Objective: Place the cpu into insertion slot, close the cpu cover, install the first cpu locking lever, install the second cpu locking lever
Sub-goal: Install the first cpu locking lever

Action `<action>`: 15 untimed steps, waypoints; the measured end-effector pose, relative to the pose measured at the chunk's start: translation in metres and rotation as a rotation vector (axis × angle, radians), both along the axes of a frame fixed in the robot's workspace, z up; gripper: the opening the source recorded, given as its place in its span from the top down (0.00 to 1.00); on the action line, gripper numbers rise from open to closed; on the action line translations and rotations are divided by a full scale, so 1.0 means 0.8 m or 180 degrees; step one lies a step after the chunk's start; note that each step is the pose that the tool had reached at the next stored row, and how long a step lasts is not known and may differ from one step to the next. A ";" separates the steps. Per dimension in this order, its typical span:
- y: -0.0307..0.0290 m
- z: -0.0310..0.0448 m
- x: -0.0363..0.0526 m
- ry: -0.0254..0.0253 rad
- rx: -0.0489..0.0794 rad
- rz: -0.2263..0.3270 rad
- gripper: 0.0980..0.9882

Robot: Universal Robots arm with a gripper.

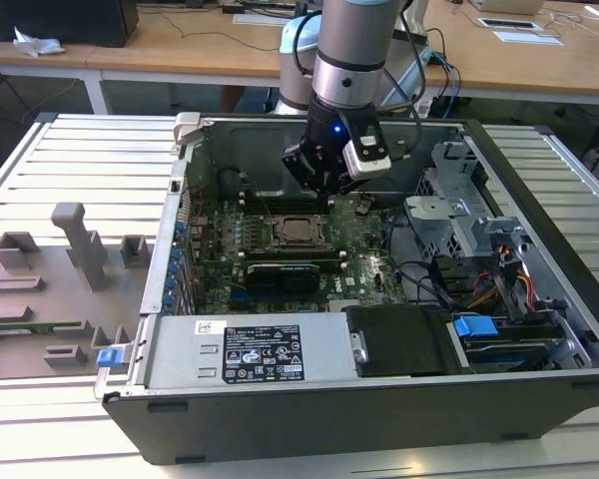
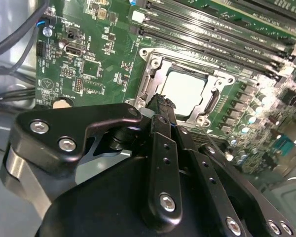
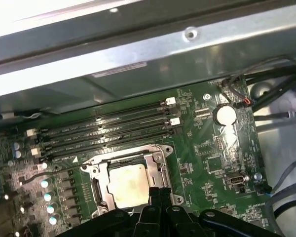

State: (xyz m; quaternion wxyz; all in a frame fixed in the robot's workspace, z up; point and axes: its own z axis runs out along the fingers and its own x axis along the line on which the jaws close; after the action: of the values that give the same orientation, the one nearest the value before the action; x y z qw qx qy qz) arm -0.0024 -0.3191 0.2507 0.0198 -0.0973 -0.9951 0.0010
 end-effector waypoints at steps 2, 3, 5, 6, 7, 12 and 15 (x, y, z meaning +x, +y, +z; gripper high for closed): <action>0.0000 0.0000 0.000 0.0000 0.0000 0.0071 0.99; 0.0000 0.0000 0.000 0.0000 0.0000 0.0118 0.99; 0.0000 0.0000 0.000 0.0000 0.0000 0.0193 0.99; 0.0000 0.0000 0.000 0.0000 0.0000 0.0227 0.99; 0.0000 0.0000 0.000 0.0000 0.0000 0.0317 0.99; 0.0000 0.0000 0.000 0.0000 0.0000 0.0558 0.99; 0.0000 0.0000 0.000 0.0000 0.0000 0.0723 0.99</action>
State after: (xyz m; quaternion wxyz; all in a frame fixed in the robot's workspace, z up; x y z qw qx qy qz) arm -0.0024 -0.3191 0.2508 0.0196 0.0161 -0.9997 0.0033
